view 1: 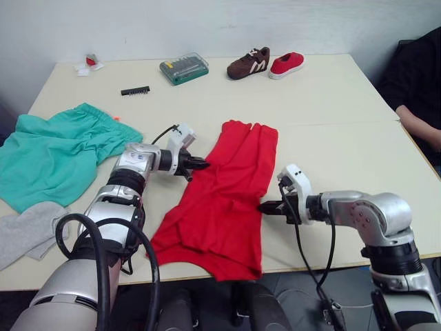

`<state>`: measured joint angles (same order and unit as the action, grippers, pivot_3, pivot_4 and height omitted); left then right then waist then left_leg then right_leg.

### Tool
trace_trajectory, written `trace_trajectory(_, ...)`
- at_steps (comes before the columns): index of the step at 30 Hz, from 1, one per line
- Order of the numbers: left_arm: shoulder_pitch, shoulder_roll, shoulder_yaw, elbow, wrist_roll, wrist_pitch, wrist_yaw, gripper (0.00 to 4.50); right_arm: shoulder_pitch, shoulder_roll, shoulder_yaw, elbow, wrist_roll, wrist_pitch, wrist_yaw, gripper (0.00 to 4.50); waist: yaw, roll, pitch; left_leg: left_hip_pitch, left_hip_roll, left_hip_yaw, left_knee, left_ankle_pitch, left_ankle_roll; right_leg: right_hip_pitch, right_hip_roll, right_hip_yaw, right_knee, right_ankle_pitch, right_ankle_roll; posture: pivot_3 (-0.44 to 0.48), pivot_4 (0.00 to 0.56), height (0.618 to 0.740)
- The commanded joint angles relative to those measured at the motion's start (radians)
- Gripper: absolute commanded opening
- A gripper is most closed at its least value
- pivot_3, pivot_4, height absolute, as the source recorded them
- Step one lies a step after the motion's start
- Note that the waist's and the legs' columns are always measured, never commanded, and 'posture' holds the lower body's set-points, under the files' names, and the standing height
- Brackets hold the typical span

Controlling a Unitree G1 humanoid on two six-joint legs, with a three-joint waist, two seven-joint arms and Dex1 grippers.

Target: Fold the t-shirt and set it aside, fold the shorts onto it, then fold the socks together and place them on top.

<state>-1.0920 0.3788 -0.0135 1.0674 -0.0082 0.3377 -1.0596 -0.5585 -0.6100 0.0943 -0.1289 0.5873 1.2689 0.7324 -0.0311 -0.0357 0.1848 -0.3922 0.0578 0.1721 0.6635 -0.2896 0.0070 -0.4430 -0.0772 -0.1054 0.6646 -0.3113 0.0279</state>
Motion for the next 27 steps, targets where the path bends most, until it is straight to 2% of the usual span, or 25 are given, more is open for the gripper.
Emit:
trace_trajectory(1,0.097,0.031,0.033,-0.258,-0.059,0.116,0.018,0.0,-0.055,-0.061,0.092,0.102,-0.063,-0.107,0.101,0.02,0.0,0.0,0.0,0.0,0.0,0.0,0.0,0.0,0.0,0.0,0.0,0.0,0.0,0.0,0.0,0.0,0.15,0.74)
trace_trajectory(7,0.426,0.035,0.107,-0.885,-0.172,0.439,0.177,0.0,-0.192,-0.097,0.23,0.308,-0.174,-0.294,0.265,0.02,-0.001,0.0,0.0,0.001,0.0,0.001,0.002,0.0,0.0,0.0,-0.001,0.002,0.003,0.0,0.0,0.0,0.15,0.74)
trace_trajectory(10,0.542,0.015,0.142,-1.083,-0.211,0.54,0.269,0.0,-0.247,-0.07,0.246,0.409,-0.213,-0.351,0.292,0.02,0.002,0.0,0.0,0.001,0.0,0.001,0.003,0.0,0.0,0.001,-0.002,0.002,0.005,0.0,0.0,0.0,0.15,0.74)
trace_trajectory(12,0.577,0.006,0.161,-1.146,-0.229,0.576,0.321,0.0,-0.265,-0.061,0.254,0.445,-0.232,-0.375,0.314,0.02,0.003,0.0,0.0,0.002,0.0,0.0,0.004,0.0,0.0,0.001,-0.002,0.002,0.005,0.0,0.0,0.0,0.15,0.74)
trace_trajectory(17,0.593,0.022,0.166,-1.151,-0.24,0.544,0.382,0.0,-0.263,-0.06,0.279,0.464,-0.279,-0.421,0.367,0.02,0.004,0.0,0.0,0.004,0.0,-0.001,0.003,0.0,0.0,0.005,-0.002,0.001,0.004,0.001,0.0,0.0,0.15,0.74)
trace_trajectory(20,0.553,0.038,0.146,-1.068,-0.237,0.487,0.372,0.0,-0.241,-0.066,0.284,0.447,-0.304,-0.444,0.378,0.02,0.005,0.0,0.0,0.005,0.0,-0.001,0.002,0.0,0.0,0.005,-0.002,0.001,0.003,0.001,0.0,0.0,0.15,0.74)
trace_trajectory(24,0.468,0.069,0.086,-0.887,-0.214,0.36,0.309,0.0,-0.179,-0.075,0.229,0.364,-0.289,-0.423,0.358,0.02,0.006,0.0,0.0,0.005,0.0,-0.002,0.002,0.0,0.0,0.006,-0.002,0.0,0.002,0.001,0.0,0.0,0.15,0.74)
trace_trajectory(27,0.423,0.09,0.055,-0.795,-0.216,0.303,0.256,0.61,-0.138,-0.066,0.156,0.289,-0.24,-0.343,0.323,0.0,0.006,0.0,0.0,0.005,0.0,-0.002,0.001,0.0,-0.001,0.006,-0.002,-0.001,0.0,0.001,0.0,0.0,0.15,0.74)
